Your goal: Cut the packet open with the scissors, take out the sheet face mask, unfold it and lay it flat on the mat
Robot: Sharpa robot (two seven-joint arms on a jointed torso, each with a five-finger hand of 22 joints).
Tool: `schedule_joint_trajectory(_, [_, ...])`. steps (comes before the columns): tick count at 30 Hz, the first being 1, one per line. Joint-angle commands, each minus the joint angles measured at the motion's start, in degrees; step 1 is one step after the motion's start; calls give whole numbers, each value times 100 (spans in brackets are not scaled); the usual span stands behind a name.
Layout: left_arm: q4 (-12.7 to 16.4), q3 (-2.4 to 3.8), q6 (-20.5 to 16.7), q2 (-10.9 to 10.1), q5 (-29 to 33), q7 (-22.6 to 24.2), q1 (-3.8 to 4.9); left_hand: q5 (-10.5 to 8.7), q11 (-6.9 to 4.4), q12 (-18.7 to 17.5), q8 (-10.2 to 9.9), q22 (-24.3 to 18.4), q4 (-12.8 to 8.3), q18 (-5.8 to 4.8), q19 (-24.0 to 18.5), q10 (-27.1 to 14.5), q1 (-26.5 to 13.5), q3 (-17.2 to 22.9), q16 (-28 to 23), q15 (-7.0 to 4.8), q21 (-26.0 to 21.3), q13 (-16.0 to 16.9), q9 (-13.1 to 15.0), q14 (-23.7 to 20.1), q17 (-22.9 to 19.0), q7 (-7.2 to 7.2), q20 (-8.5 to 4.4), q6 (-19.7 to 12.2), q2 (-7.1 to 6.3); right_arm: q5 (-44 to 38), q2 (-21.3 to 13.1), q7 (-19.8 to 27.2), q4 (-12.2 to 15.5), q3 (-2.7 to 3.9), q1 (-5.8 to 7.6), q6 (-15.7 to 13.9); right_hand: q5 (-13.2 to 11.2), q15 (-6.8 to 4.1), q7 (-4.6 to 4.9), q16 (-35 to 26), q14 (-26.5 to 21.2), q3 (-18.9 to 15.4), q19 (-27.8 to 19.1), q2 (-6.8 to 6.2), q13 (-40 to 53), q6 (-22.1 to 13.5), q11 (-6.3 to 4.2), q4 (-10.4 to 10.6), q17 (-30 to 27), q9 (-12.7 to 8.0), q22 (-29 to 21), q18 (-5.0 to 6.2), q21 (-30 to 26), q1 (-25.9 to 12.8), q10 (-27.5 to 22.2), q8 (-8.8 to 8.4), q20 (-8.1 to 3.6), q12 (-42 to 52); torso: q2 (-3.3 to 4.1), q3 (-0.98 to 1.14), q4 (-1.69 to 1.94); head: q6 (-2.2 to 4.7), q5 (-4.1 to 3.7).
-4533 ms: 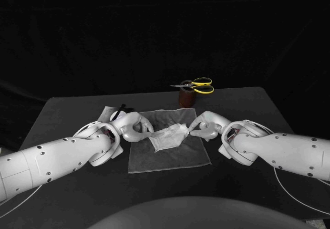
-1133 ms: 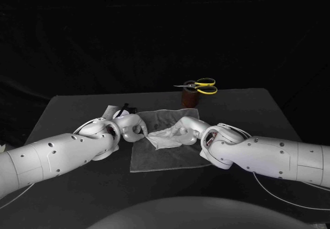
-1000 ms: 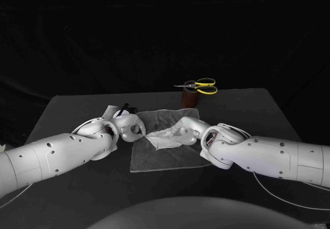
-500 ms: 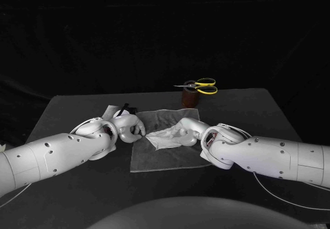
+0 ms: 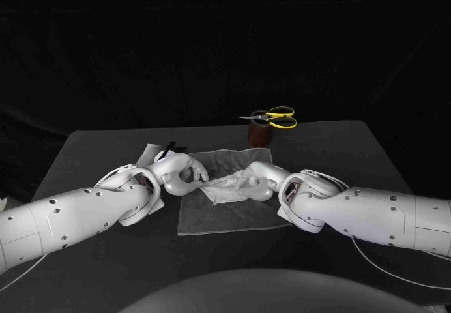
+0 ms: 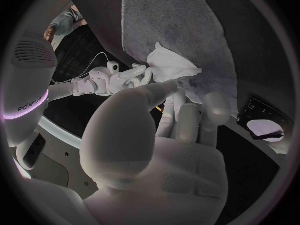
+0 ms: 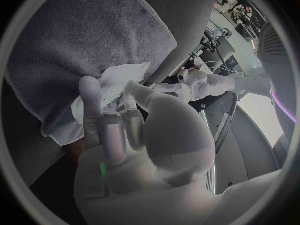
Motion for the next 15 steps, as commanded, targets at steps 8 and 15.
schedule_joint_trajectory(8, [5, -16, 532, 126, -339, -319, -32, 5, -25, 323, 60, 118, 60, 34, 98, 216, -149, -522, 64, -33, 41, 143, -35, 182, 287, -47, 10, 195, -106, -119, -53, 134, 57, -3, -23, -18, 21, -38, 13, 22, 451, 10, 9, 21, 1033, -29, -18, -29, 1150, -1, 15, 44, 2, 1, 364, -34, -14, 24, -1, 5, -16, 0, 27])
schedule_joint_trajectory(15, [-3, -19, 532, 194, -343, -465, -37, 5, -89, 598, 57, 342, 128, -26, 344, 282, -170, -723, 136, -93, 189, 295, -84, 404, 584, -96, -43, 280, -57, -826, -68, 360, 53, -8, -32, 231, 15, -41, 2, 12, 439, -31, 9, -95, 1029, 43, -24, -125, 1120, 9, 28, 43, 3, 10, 361, -26, -16, 17, -1, 10, -2, 0, 48])
